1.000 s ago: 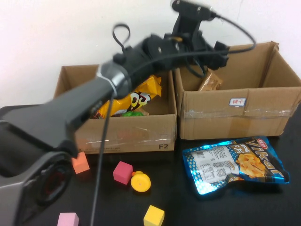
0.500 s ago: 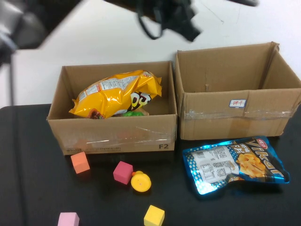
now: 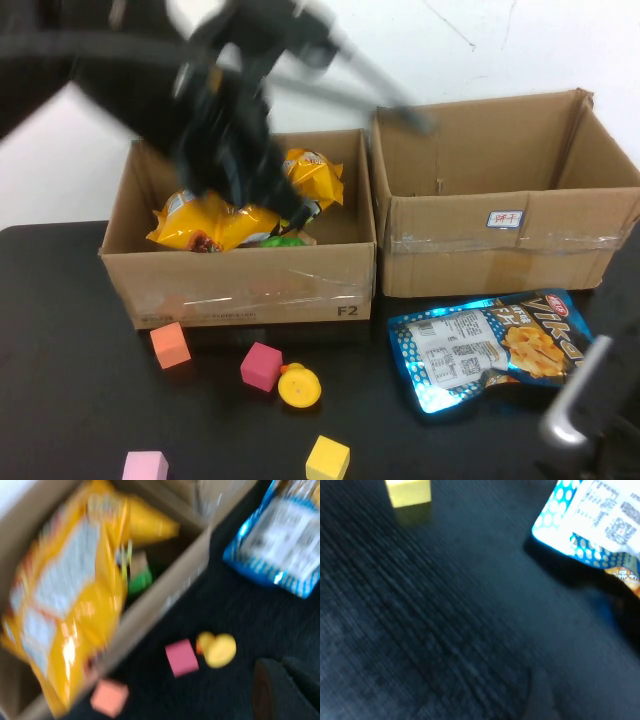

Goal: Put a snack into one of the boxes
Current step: Pick up the potato chip

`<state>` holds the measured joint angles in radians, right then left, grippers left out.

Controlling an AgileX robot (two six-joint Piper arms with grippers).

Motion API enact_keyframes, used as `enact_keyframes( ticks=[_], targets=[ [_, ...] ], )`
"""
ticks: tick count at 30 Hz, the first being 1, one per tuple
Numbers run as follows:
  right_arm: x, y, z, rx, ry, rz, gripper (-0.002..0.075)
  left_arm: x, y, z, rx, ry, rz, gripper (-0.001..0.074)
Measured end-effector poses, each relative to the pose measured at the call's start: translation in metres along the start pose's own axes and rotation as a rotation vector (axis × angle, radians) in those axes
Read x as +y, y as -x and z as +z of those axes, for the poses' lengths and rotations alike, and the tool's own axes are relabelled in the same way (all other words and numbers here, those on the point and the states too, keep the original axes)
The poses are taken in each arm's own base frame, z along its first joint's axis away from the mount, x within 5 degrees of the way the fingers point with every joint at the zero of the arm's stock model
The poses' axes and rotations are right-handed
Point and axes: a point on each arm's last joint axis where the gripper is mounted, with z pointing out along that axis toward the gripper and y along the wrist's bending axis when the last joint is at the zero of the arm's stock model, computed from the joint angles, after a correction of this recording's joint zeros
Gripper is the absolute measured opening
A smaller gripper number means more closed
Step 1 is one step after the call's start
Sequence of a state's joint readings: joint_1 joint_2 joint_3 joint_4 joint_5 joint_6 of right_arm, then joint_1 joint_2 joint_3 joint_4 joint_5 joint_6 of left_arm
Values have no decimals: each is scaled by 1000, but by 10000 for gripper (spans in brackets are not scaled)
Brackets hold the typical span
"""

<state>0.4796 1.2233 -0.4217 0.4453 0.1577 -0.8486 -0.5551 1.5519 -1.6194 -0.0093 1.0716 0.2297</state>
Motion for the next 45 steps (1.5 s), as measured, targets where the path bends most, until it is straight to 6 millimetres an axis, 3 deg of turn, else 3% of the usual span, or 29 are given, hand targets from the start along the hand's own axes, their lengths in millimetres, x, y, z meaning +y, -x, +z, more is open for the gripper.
enact_keyframes(
  ticks=[4,12,16,22,26,29,31,37,45],
  targets=[
    [-13,15,28,15,-40,-28,473,-9,-45,13,55,2,-75,0],
    [-37,37,105,74,-85,-253,494,-28,-137,29,169,22,-175,0],
    [-45,41,139,92,-109,-311,494,-32,-166,23,194,46,-196,0],
    [-59,44,175,122,-132,-304,487,-36,-185,2,129,58,-210,0],
    [-66,46,180,127,-181,-324,377,-37,-188,-15,53,69,-221,-1],
    [-69,45,181,129,-220,-305,179,-37,-189,-26,6,75,-229,-1],
    [-72,46,180,128,-251,-277,90,-38,-191,-32,-18,77,-234,-1],
    [-75,48,175,127,-285,-143,74,-37,-191,-37,-51,90,-241,-1],
    [-74,70,144,40,-267,94,73,-36,-189,-37,-73,94,-237,0]
  ],
)
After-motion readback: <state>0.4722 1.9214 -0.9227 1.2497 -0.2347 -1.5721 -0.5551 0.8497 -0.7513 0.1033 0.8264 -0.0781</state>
